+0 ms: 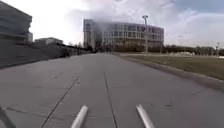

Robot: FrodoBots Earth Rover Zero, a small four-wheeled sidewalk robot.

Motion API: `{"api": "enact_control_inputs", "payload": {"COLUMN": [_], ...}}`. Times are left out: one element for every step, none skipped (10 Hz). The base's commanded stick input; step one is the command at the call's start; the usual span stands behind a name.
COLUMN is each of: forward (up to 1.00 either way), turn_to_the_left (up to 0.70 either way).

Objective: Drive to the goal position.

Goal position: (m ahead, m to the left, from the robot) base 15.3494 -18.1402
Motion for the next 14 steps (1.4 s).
{"api": "enact_control_inputs", "payload": {"forward": [0.7,0.7,0.7,0.7,0.7,0.7,0.7,0.7,0.7,0.7,0.7,0.7,0.7,0.7], "turn_to_the_left": [0.0,0.0,0.0,0.0,0.0,0.0,0.0,0.0,0.0,0.0,0.0,0.0,0.0,0.0]}}
